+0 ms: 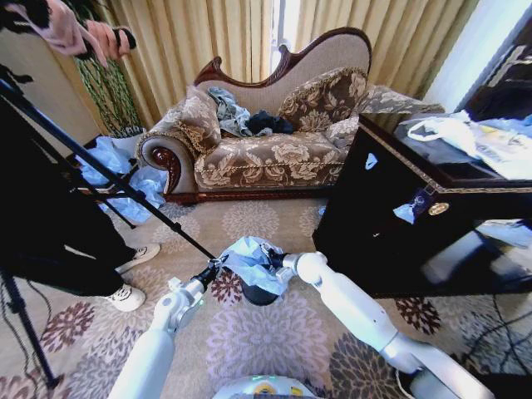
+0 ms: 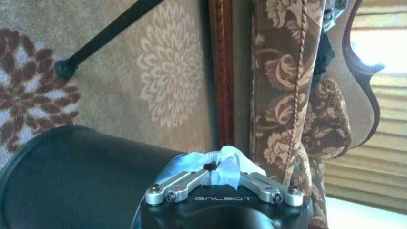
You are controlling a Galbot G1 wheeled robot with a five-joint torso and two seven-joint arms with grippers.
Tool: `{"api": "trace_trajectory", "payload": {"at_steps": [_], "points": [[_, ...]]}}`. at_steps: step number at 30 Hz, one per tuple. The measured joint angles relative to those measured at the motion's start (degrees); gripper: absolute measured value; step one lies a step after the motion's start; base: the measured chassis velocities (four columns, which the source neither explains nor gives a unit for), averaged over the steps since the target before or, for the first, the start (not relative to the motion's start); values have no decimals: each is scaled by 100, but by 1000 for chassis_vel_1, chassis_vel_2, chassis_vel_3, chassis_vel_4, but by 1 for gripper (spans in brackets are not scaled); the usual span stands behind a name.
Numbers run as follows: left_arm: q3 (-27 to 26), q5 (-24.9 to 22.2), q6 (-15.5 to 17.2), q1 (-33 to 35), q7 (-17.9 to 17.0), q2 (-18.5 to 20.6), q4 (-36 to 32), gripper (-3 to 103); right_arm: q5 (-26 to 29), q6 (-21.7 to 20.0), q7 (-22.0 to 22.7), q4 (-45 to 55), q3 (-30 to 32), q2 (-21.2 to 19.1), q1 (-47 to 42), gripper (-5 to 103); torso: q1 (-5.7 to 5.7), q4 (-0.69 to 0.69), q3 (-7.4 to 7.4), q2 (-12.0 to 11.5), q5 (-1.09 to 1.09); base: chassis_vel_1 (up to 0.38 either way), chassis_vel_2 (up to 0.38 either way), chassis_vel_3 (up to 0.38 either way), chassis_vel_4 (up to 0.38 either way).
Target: Place a garbage bag over the trash bin.
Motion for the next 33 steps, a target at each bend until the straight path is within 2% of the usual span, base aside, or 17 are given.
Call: {"api": "trace_trajectory", "payload": {"at_steps": [12, 21, 33], "points": [[55, 217, 54, 184, 92, 102, 28, 0, 145, -27, -82, 291, 83, -320, -119, 100, -1, 0, 0, 0, 1, 0, 0, 0, 0], [211, 740, 79, 164, 375, 72, 285, 0, 109, 1, -85, 401, 366, -495, -433, 100, -1, 0, 0, 0, 0, 0, 0, 0, 0], [264, 918, 116, 190, 500, 65, 305, 0, 110, 32, -73, 529, 480, -692, -739, 100, -1, 0, 0, 0, 0, 0, 0, 0, 0]]}}
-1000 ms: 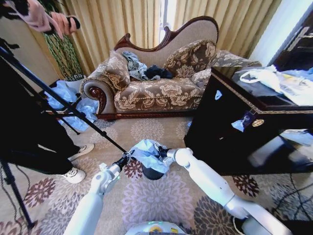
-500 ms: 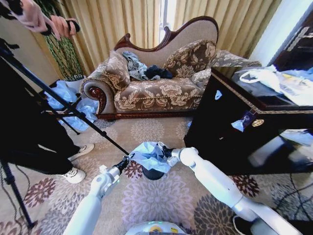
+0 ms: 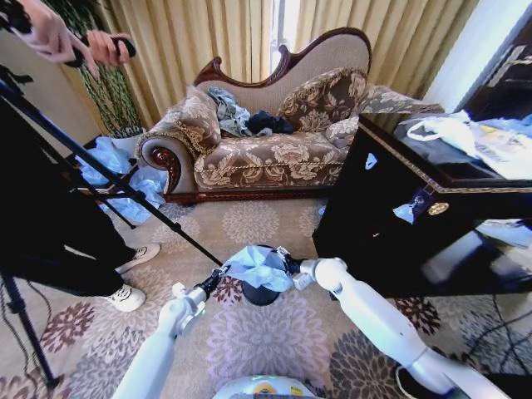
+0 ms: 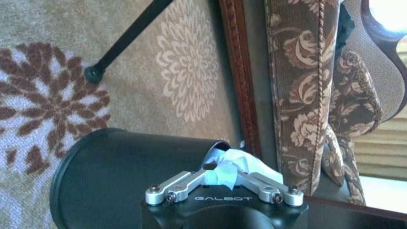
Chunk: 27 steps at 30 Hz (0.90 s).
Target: Place a garbage bag over the trash bin.
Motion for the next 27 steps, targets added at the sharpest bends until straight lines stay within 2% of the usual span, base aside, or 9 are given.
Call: {"api": "trace_trajectory", "payload": {"at_steps": [6, 12, 27], "points": [[36, 134, 0, -2, 96, 24, 24, 0, 44, 3, 5, 85, 4, -124, -69, 100, 0, 0, 0, 0, 0, 0, 0, 0, 0], [83, 495, -56, 50, 390, 107, -78, 0, 181, -26, -8, 325, 46, -321, -185, 100, 1, 0, 0, 0, 1, 0, 0, 0, 0], [120, 473, -78, 29, 377, 104, -177, 0, 634, -60, 8, 922, 105, -531, -275, 100, 1, 0, 0, 0, 0, 0, 0, 0, 0]]}}
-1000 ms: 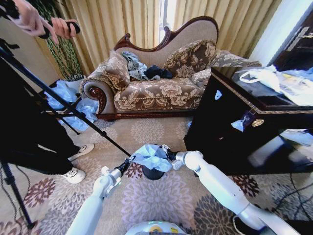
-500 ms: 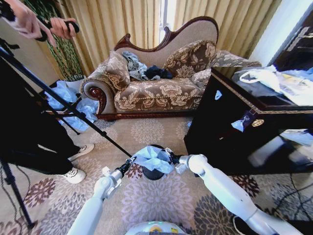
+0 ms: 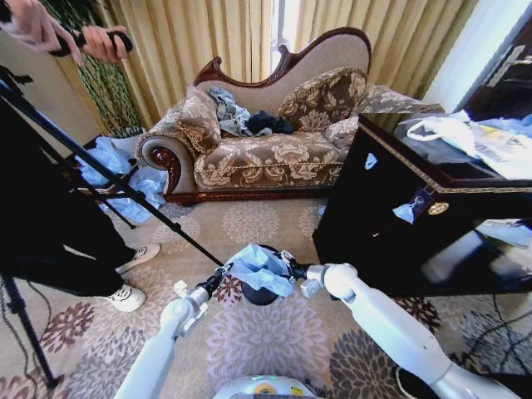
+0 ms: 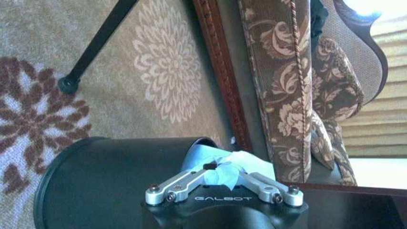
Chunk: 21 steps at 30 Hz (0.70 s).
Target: Place a garbage bag over the trash bin.
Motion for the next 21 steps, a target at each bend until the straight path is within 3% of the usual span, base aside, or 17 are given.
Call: {"api": "trace_trajectory", "payload": {"at_steps": [9, 17, 21], "points": [[17, -274, 9, -49, -153, 53, -163, 0, 167, -5, -81, 113, -191, 51, 122, 100, 0, 0, 0, 0, 1, 0, 0, 0, 0], [-24, -458, 54, 52, -250, 142, -563, 0, -190, 102, -207, -411, -470, 436, 550, 100, 0, 1, 0, 0, 0, 0, 0, 0, 0], [-63, -608, 59, 46, -326, 194, -651, 0, -204, 146, -281, -371, -481, 307, 607, 100, 0, 1, 0, 0, -1, 0, 0, 0, 0]]}}
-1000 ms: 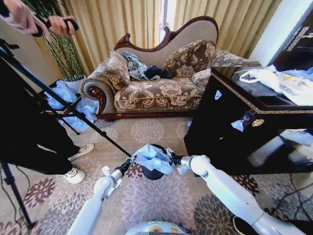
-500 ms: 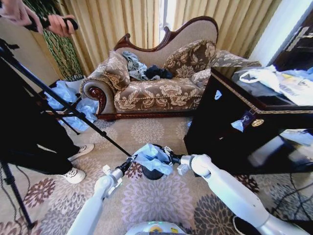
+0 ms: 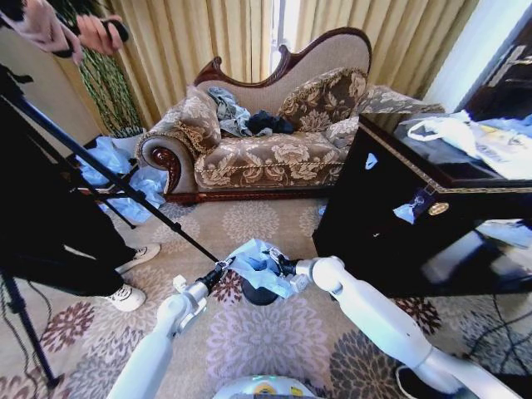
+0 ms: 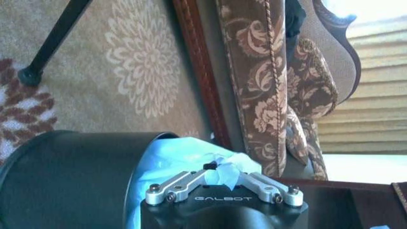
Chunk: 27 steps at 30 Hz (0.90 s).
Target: Place a garbage bag over the trash bin.
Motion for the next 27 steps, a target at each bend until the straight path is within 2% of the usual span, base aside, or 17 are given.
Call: {"api": "trace_trajectory", "payload": {"at_steps": [9, 13, 21, 27], "points": [[-19, -149, -3, -190, -116, 4, 150, 0, 187, 30, -29, 388, 156, -455, -196, 100, 0, -1, 0, 0, 0, 0, 0, 0, 0], [9, -194, -6, -248, -154, -24, 175, 0, 188, 63, -28, 449, 201, -513, -304, 100, 0, -1, 0, 0, 1, 0, 0, 0, 0], [36, -321, -9, -301, -250, -67, 93, 0, 78, 69, -20, 384, 125, -336, -358, 100, 0, -1, 0, 0, 1, 0, 0, 0, 0], [36, -369, -8, -188, -273, -88, -100, 0, 58, -16, -24, 77, -63, -62, -83, 100, 0, 0, 0, 0, 0, 0, 0, 0, 0]]}}
